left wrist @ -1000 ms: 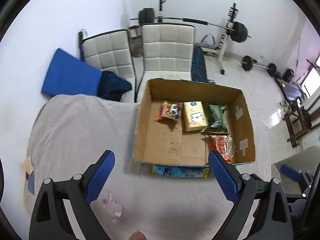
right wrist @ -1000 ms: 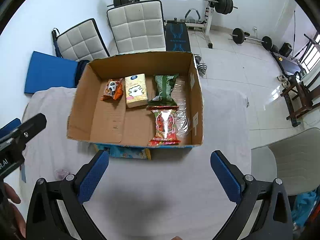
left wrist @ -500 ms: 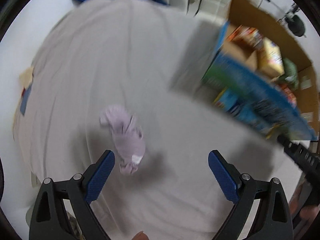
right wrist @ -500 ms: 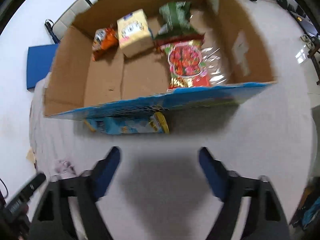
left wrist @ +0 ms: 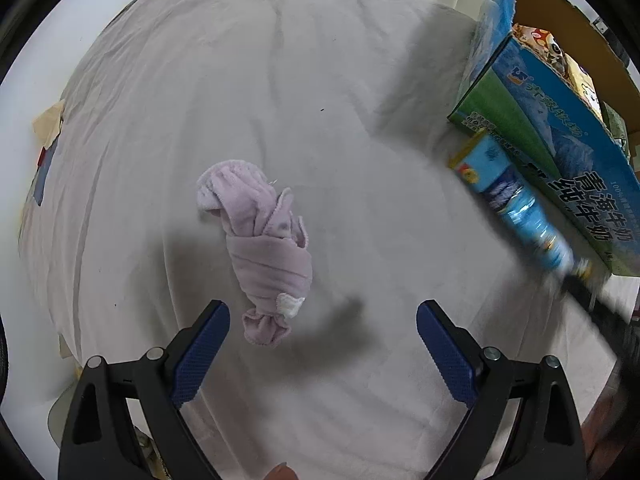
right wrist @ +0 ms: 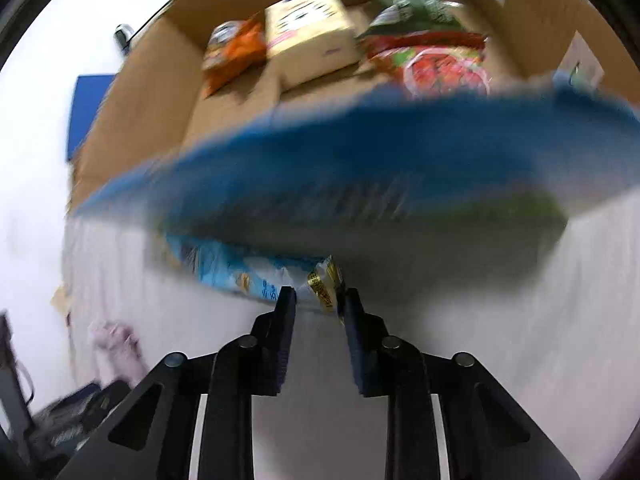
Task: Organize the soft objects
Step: 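Grasp the lilac cloth with left tool while right grasps blue Nestle sachet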
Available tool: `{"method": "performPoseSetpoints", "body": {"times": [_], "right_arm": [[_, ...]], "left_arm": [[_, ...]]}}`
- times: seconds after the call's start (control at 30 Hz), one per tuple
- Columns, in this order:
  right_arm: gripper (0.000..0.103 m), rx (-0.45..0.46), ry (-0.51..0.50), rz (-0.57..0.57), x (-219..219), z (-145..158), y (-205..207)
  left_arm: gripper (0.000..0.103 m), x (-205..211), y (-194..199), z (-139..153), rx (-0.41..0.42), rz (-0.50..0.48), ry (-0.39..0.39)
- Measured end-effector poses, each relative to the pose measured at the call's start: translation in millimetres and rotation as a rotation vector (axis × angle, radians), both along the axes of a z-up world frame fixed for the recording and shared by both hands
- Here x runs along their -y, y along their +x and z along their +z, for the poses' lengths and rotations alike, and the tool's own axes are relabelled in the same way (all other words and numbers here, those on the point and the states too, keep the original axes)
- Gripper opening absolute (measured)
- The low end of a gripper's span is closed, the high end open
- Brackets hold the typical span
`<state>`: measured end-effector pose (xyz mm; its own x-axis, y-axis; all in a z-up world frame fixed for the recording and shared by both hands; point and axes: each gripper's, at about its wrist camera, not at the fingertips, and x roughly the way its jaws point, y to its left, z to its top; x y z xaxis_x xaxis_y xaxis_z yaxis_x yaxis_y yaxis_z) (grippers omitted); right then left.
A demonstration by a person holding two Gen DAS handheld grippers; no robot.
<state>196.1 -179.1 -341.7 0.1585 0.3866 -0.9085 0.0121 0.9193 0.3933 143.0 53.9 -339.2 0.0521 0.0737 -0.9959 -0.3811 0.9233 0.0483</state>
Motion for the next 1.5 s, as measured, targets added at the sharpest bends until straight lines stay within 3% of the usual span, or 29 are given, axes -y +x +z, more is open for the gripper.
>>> {"method": "performPoseSetpoints", "body": {"times": [0.13, 0.23, 0.3, 0.37, 0.5, 0.6, 0.7, 0.8, 1.0, 1.03, 1.13, 1.23, 1.33, 1.4, 1.5], "right_arm": [[0.020, -0.144, 0.086, 0.104, -21, 4, -38], [0.027, -0.132, -0.048, 0.165, -36, 12, -41], [0.043, -0.093, -0.108, 0.197, -50, 16, -33], [0.047, -0.069, -0.150, 0.239, -68, 14, -17], [0.049, -0.054, -0.279, 0.345, -113, -9, 22], [0.049, -0.120, -0.316, 0.398, -131, -33, 30], [0.041, -0.126, -0.376, 0.377, -133, -34, 26], [0.028, -0.218, -0.357, 0.319, -113, -38, 16], [0.028, -0.355, -0.230, 0.165, -54, -47, -6], [0.028, -0.357, -0.209, 0.153, -51, -47, -5], [0.033, -0.346, -0.169, 0.132, -39, -43, -1], [0.038, -0.329, -0.192, 0.148, -41, -40, 0], [0.035, -0.305, -0.256, 0.164, -58, -39, -5], [0.025, -0.306, -0.292, 0.149, -53, -38, -12], [0.025, -0.334, -0.302, 0.107, -29, -38, -25]], "left_arm": [[0.096, -11, -5, 6, 0.001, 0.003, 0.005], [0.096, -21, -14, 9, 0.004, 0.024, 0.014], [0.096, -31, -20, 8, -0.001, 0.054, 0.017], [0.096, -45, -25, 5, -0.015, 0.097, 0.008], [0.096, -74, -32, -4, -0.032, 0.189, -0.020], [0.096, -89, -31, -13, -0.044, 0.230, -0.049], [0.096, -99, -26, -23, -0.042, 0.259, -0.127], [0.096, -117, -7, -36, -0.037, 0.230, -0.187], [0.096, -98, 34, -55, -0.057, 0.092, -0.213], [0.092, -93, 38, -58, -0.064, 0.070, -0.206], [0.066, -73, 46, -62, -0.075, -0.006, -0.199], [0.043, -51, 46, -59, -0.068, -0.078, -0.169], [0.039, -34, 41, -56, -0.070, -0.135, -0.131], [0.039, -20, 32, -56, -0.082, -0.173, -0.137], [0.039, 9, 12, -57, -0.103, -0.241, -0.153]]}}
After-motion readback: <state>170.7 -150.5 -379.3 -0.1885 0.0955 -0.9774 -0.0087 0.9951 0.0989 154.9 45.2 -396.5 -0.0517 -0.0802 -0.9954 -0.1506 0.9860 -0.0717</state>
